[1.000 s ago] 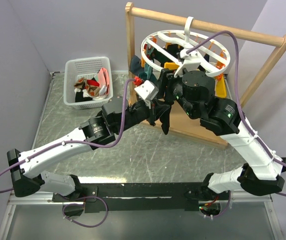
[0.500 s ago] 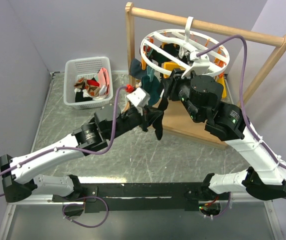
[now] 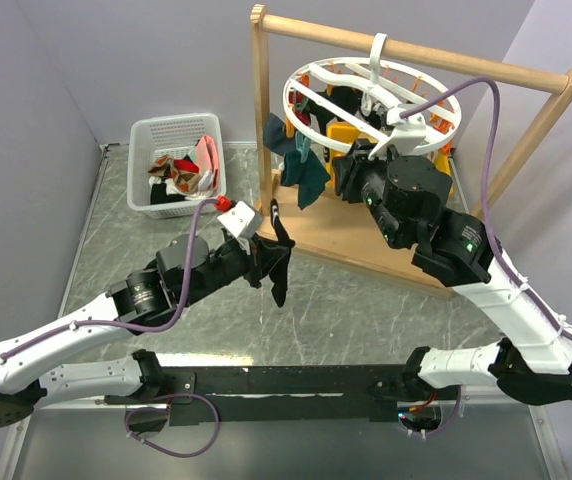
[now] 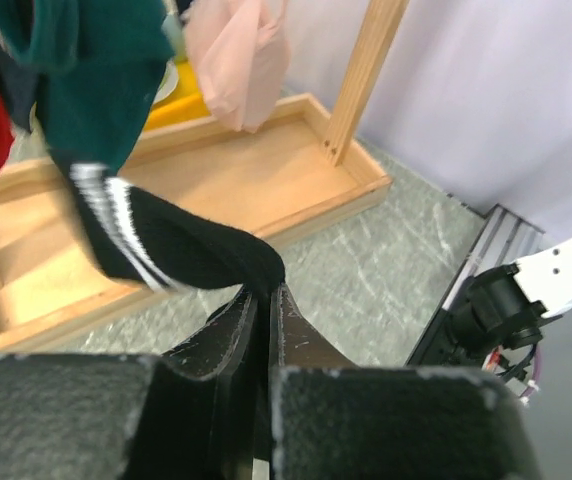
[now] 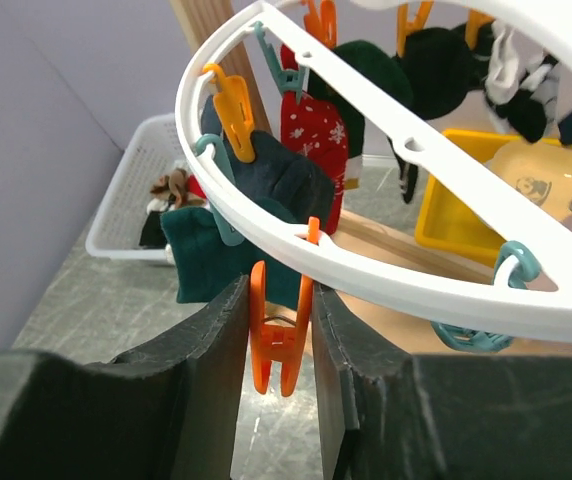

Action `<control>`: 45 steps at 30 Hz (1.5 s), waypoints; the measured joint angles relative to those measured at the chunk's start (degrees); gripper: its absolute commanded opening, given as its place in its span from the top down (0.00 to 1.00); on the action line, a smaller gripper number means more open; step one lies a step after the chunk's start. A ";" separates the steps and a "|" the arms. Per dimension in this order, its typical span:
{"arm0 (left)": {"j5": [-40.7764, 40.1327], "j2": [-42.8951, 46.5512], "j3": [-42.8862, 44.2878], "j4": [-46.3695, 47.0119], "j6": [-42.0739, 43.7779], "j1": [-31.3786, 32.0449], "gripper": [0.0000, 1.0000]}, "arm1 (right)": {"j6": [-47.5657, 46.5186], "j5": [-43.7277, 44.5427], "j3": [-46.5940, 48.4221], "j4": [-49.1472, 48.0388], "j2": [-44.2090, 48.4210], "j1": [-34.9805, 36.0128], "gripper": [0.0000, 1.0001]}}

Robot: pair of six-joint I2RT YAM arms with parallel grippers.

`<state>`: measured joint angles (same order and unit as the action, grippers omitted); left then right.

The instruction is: Remove the socks clipped to the hanger

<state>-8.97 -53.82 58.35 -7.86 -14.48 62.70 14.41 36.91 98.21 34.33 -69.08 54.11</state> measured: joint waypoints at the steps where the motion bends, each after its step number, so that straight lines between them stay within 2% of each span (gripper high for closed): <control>1: -0.39 -0.02 0.00 -0.50 -0.07 0.00 0.94 | 0.00 0.09 0.00 -0.26 0.17 0.00 0.63; 2: -1.03 -0.26 0.07 -1.36 -0.26 -0.11 0.99 | -0.04 0.15 -0.02 -0.50 0.33 0.00 0.62; 4: -2.14 -1.20 0.39 -3.45 -1.07 -0.92 0.99 | -0.17 0.24 -0.31 -0.83 0.63 0.00 0.56; 5: -2.32 -2.10 0.98 -5.07 -1.60 -2.51 0.99 | -0.22 0.26 -0.57 -0.90 0.81 0.00 0.43; 8: -1.29 -4.26 1.92 -8.00 -3.65 -10.16 0.99 | -0.44 0.39 -1.88 -1.18 1.42 0.02 0.29; 11: -0.94 -4.92 1.92 -10.75 -5.42 -19.98 0.99 | -0.79 0.68 -3.45 -1.27 2.10 0.00 0.28; 16: -0.85 -7.45 6.05 -13.97 -6.34 -31.52 0.99 | -0.83 0.72 -5.84 -1.38 3.72 0.00 0.24; 25: 4.74 -21.90 18.62 -12.04 -7.48 -48.09 0.99 | -1.05 0.55 -6.75 -1.33 6.43 -0.72 0.20; 31: 5.38 -33.31 29.59 -10.86 -6.60 -54.10 0.98 | -0.85 -0.17 -7.67 -1.18 8.02 -1.53 0.20; 33: 6.21 -38.12 34.69 -10.64 -6.32 -55.56 0.88 | -0.76 -0.35 -8.44 -0.96 8.92 -1.62 0.20; 34: 6.40 -40.46 37.24 -10.58 -6.21 -56.72 0.68 | -0.74 -0.50 -9.01 -0.83 9.44 -1.64 0.20; 36: 6.45 -44.57 41.29 -10.43 -5.60 -58.03 0.45 | -0.63 -0.55 -10.10 -0.59 10.56 -1.66 0.20; 37: 6.34 -46.42 43.19 -10.91 -5.68 -58.49 0.26 | -0.59 -0.61 -10.60 -0.44 11.10 -1.68 0.19; 38: 6.14 -48.26 44.98 -11.06 -5.53 -58.80 0.19 | -0.59 -0.74 -10.86 -0.26 11.43 -1.77 0.19; 40: 6.14 -51.19 48.37 -12.50 -5.03 -59.06 0.07 | -0.57 -0.87 -11.37 -0.09 12.07 -1.92 0.19; 43: 7.69 -52.04 49.35 -14.27 -4.74 -59.01 0.00 | -0.61 -1.44 -12.48 -0.20 13.03 -2.05 0.19; 45: 10.12 -50.31 47.47 -13.57 -5.33 -58.99 0.01 | -0.72 -2.19 -13.57 -0.20 13.94 -2.19 0.19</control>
<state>1.15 -104.14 105.82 -21.43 -19.81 3.70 13.69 34.72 84.64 34.13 -55.13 51.92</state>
